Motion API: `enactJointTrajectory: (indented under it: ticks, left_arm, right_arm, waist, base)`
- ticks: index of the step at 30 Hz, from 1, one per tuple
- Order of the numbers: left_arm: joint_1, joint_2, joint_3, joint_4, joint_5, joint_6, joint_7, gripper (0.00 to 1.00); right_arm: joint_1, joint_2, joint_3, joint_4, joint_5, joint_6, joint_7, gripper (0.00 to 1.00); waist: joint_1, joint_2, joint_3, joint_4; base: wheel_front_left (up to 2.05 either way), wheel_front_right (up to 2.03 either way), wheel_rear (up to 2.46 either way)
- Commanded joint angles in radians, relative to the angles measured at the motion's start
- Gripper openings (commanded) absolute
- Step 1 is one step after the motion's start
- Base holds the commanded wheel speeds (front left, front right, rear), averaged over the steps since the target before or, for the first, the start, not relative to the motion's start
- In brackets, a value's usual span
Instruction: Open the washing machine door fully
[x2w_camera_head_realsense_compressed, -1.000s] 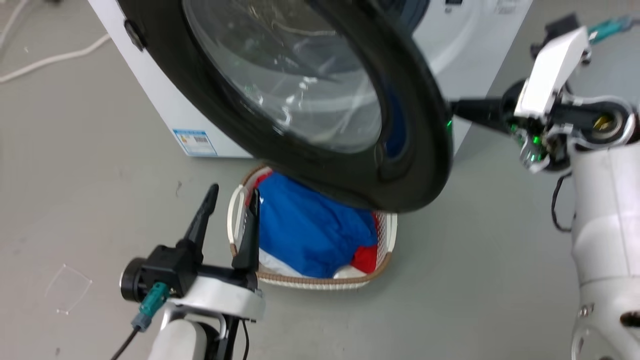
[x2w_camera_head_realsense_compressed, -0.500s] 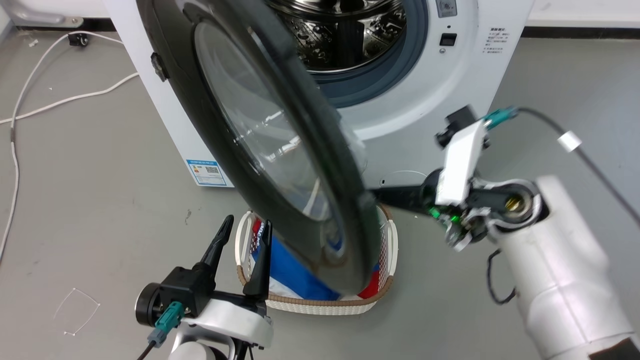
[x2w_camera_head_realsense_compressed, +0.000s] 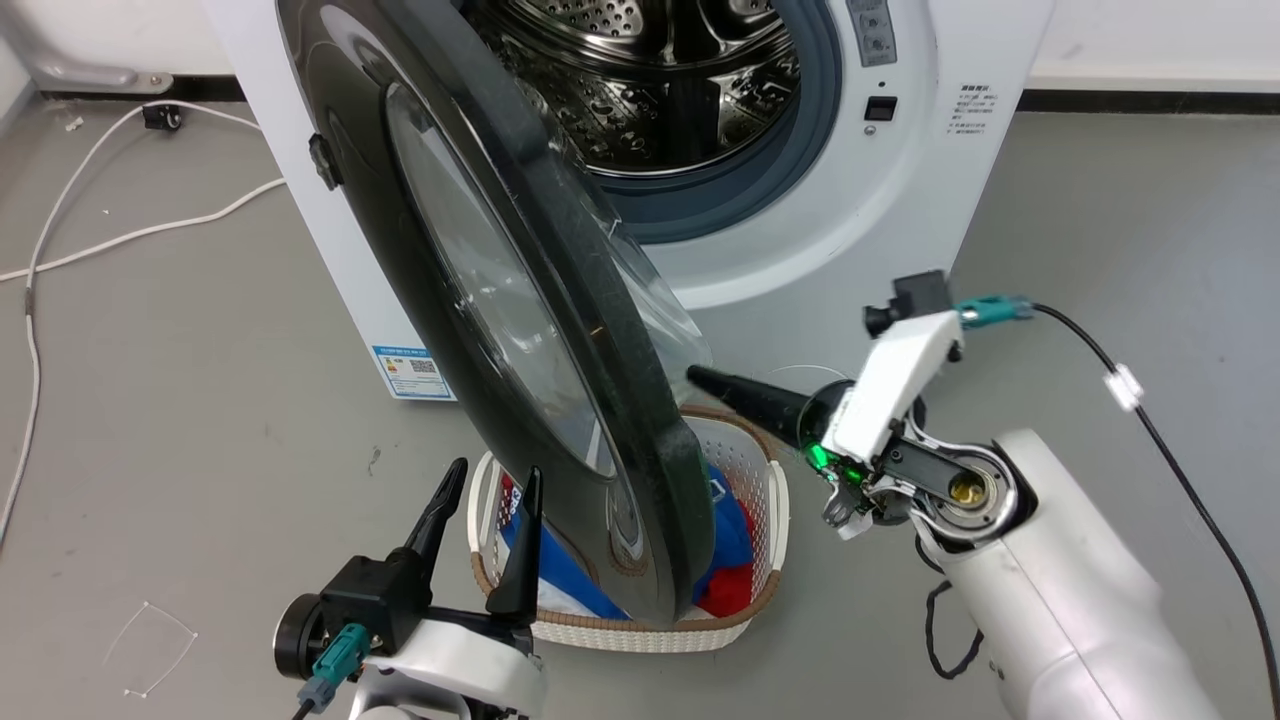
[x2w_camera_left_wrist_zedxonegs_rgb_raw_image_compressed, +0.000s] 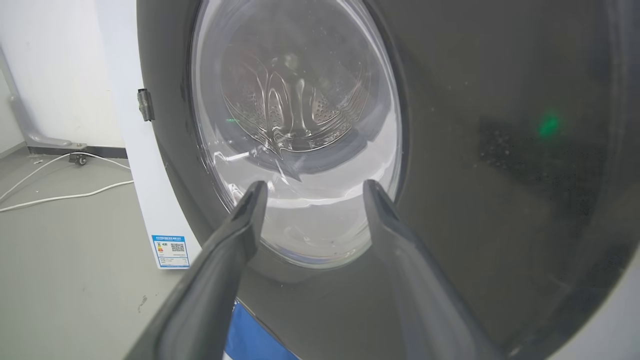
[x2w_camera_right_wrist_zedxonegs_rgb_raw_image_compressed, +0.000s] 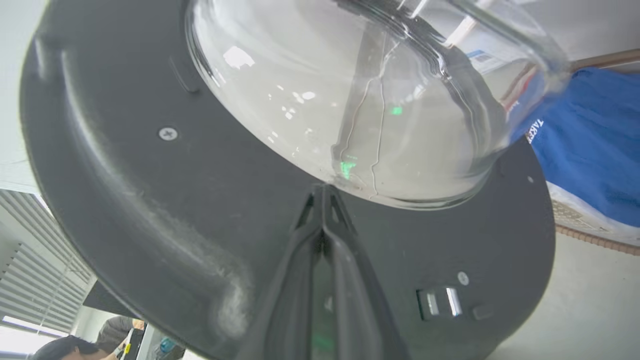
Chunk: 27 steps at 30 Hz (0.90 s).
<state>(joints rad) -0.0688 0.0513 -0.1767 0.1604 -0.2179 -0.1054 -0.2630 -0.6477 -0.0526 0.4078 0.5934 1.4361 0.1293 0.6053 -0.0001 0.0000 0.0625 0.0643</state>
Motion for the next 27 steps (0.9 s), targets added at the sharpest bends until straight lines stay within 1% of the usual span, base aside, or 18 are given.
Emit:
enactJointTrajectory:
  ticks: [1, 5, 9, 11, 13, 14, 15, 16, 17, 21, 23, 24, 26, 27]
  left_arm:
    - [0.008, -0.001, 0.0, 0.003, -0.006, 0.004, -0.003, 1.0]
    - [0.021, -0.001, -0.004, 0.011, -0.011, 0.007, -0.003, 1.0]
    - [0.026, -0.001, -0.003, 0.02, -0.015, 0.009, -0.003, 1.0]
    - [0.027, -0.001, 0.0, 0.023, -0.019, 0.01, -0.003, 1.0]
    - [0.031, -0.001, 0.003, 0.027, -0.021, 0.011, -0.003, 1.0]
    - [0.034, -0.001, 0.006, 0.028, -0.021, 0.012, -0.003, 1.0]
    - [0.038, -0.001, 0.009, 0.03, -0.022, 0.013, -0.003, 1.0]
    - [0.042, -0.001, 0.014, 0.033, -0.02, 0.014, -0.003, 1.0]
    - [0.043, 0.0, 0.018, 0.035, -0.02, 0.015, -0.003, 1.0]
    - [0.045, 0.005, 0.034, 0.041, -0.017, 0.013, -0.003, 1.0]
    - [0.047, 0.009, 0.042, 0.044, -0.016, 0.011, -0.003, 1.0]
    - [0.048, 0.01, 0.044, 0.045, -0.016, 0.011, -0.003, 1.0]
    - [0.049, 0.01, 0.047, 0.047, -0.014, 0.01, -0.003, 1.0]
    - [0.05, 0.01, 0.049, 0.047, -0.013, 0.011, -0.003, 1.0]
  right_arm:
    - [0.04, -0.007, -0.021, -0.017, -0.014, 0.003, -0.056, 0.0]
    - [0.127, -0.037, -0.098, -0.091, -0.017, 0.003, -0.201, 0.0]
    - [0.266, -0.076, -0.172, -0.178, -0.017, 0.003, -0.325, 0.0]
    - [0.338, -0.102, -0.205, -0.222, -0.037, 0.003, -0.383, 0.0]
    - [0.41, -0.116, -0.238, -0.267, -0.047, 0.003, -0.439, 0.0]
    - [0.444, -0.118, -0.26, -0.291, -0.046, 0.003, -0.469, 0.15]
    - [0.474, -0.123, -0.276, -0.312, -0.053, 0.003, -0.491, 0.42]
    - [0.507, -0.13, -0.288, -0.335, -0.069, 0.003, -0.517, 0.88]
    - [0.536, -0.134, -0.301, -0.354, -0.081, 0.003, -0.54, 1.0]
    - [0.621, -0.149, -0.342, -0.415, -0.188, 0.003, -0.642, 1.0]
    - [0.647, -0.161, -0.36, -0.438, -0.281, 0.003, -0.691, 1.0]
    - [0.658, -0.166, -0.369, -0.448, -0.339, 0.003, -0.712, 1.0]
    - [0.677, -0.186, -0.393, -0.462, -0.498, 0.003, -0.752, 1.0]
    - [0.68, -0.181, -0.405, -0.473, -0.576, 0.003, -0.764, 1.0]
  waist:
    - [0.0001, 0.0, -0.007, -0.002]
    - [0.0001, 0.0, -0.028, -0.011]
    - [0.0001, 0.0, -0.046, -0.014]
    - [0.0001, 0.0, -0.051, -0.017]
    - [0.0001, 0.0, -0.056, -0.022]
    - [0.0001, 0.0, -0.059, -0.026]
    - [0.0001, 0.0, -0.062, -0.03]
    - [0.0001, 0.0, -0.064, -0.034]
    - [0.0001, 0.0, -0.066, -0.039]
    - [0.0001, 0.0, -0.072, -0.049]
    - [0.0001, 0.0, -0.077, -0.054]
    - [0.0001, 0.0, -0.08, -0.056]
    - [0.0001, 0.0, -0.085, -0.058]
    - [0.0001, 0.0, -0.087, -0.059]
  base:
    - [0.0, 0.0, 0.0]
    - [0.0, 0.0, 0.0]
    - [0.0, 0.0, 0.0]
    - [0.0, 0.0, 0.0]
    - [0.0, 0.0, 0.0]
    - [0.0, 0.0, 0.0]
    - [0.0, 0.0, 0.0]
    - [0.0, 0.0, 0.0]
    - [0.0, 0.0, 0.0]
    - [0.0, 0.0, 0.0]
    - [0.0, 0.0, 0.0]
    - [0.0, 0.0, 0.0]
    - [0.0, 0.0, 0.0]
    - [0.0, 0.0, 0.0]
